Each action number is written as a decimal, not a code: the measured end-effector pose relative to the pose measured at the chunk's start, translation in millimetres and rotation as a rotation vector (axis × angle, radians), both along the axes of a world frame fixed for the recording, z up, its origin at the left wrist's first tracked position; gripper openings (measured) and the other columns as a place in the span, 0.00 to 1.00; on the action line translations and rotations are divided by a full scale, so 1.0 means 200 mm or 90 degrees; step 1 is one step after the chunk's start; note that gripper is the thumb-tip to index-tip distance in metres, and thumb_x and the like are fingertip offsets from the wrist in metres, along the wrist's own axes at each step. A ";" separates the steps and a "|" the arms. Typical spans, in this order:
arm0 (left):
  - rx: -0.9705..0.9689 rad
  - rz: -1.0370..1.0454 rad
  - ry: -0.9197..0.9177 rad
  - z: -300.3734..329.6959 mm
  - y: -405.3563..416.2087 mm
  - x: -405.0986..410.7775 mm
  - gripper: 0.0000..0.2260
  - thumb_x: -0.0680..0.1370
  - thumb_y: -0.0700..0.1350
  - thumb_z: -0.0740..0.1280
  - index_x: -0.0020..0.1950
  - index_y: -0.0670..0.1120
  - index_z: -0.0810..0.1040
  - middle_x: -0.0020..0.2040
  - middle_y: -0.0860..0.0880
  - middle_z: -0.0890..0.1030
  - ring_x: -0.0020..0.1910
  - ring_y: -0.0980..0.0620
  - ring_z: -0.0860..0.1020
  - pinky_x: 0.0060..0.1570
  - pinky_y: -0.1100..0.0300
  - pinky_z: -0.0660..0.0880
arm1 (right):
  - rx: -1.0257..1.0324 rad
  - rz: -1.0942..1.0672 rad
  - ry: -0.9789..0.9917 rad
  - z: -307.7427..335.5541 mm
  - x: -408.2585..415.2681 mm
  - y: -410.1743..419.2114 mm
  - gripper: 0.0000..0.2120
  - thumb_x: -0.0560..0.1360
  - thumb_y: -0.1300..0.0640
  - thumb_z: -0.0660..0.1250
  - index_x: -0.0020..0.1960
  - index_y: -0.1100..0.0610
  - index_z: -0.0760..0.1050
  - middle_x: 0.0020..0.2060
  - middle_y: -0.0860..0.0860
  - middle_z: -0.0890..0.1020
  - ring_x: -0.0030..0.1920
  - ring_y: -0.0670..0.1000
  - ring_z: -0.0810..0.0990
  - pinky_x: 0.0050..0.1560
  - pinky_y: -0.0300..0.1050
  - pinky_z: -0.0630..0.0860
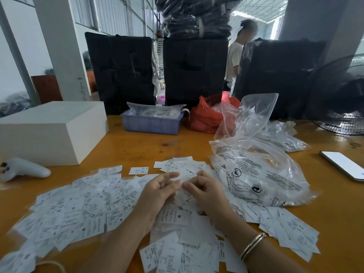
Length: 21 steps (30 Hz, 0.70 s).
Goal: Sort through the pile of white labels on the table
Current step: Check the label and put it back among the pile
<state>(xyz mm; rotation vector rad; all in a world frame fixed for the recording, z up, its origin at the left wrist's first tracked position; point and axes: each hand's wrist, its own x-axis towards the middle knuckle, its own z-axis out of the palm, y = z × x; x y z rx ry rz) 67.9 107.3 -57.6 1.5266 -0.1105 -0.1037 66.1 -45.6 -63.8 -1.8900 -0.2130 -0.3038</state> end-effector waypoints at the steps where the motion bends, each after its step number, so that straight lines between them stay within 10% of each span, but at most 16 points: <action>1: 0.000 -0.005 0.009 0.00 0.00 0.00 0.11 0.70 0.54 0.71 0.51 0.54 0.81 0.35 0.53 0.83 0.35 0.54 0.82 0.34 0.64 0.77 | -0.009 0.001 -0.009 0.00 0.00 0.00 0.07 0.73 0.54 0.71 0.36 0.54 0.80 0.36 0.43 0.73 0.35 0.40 0.72 0.33 0.35 0.72; 9: 0.026 0.043 -0.021 -0.02 -0.01 0.02 0.05 0.74 0.50 0.70 0.43 0.49 0.81 0.39 0.52 0.84 0.37 0.57 0.82 0.36 0.67 0.76 | -0.029 0.006 -0.055 0.00 0.00 0.00 0.04 0.74 0.56 0.70 0.40 0.53 0.81 0.36 0.44 0.72 0.35 0.39 0.71 0.38 0.33 0.69; 17: -0.054 0.097 -0.018 -0.02 0.01 0.04 0.05 0.73 0.44 0.72 0.47 0.52 0.82 0.43 0.54 0.85 0.41 0.56 0.83 0.36 0.65 0.77 | 0.218 -0.010 0.057 -0.02 0.03 -0.05 0.15 0.74 0.60 0.70 0.55 0.43 0.75 0.36 0.48 0.71 0.36 0.45 0.71 0.38 0.39 0.73; 21: -0.079 0.071 0.005 -0.03 0.01 0.04 0.06 0.72 0.42 0.73 0.42 0.54 0.83 0.43 0.51 0.85 0.42 0.51 0.84 0.37 0.60 0.79 | 0.371 0.056 0.091 -0.01 0.03 -0.05 0.08 0.72 0.63 0.71 0.45 0.51 0.80 0.43 0.56 0.81 0.45 0.55 0.81 0.47 0.50 0.80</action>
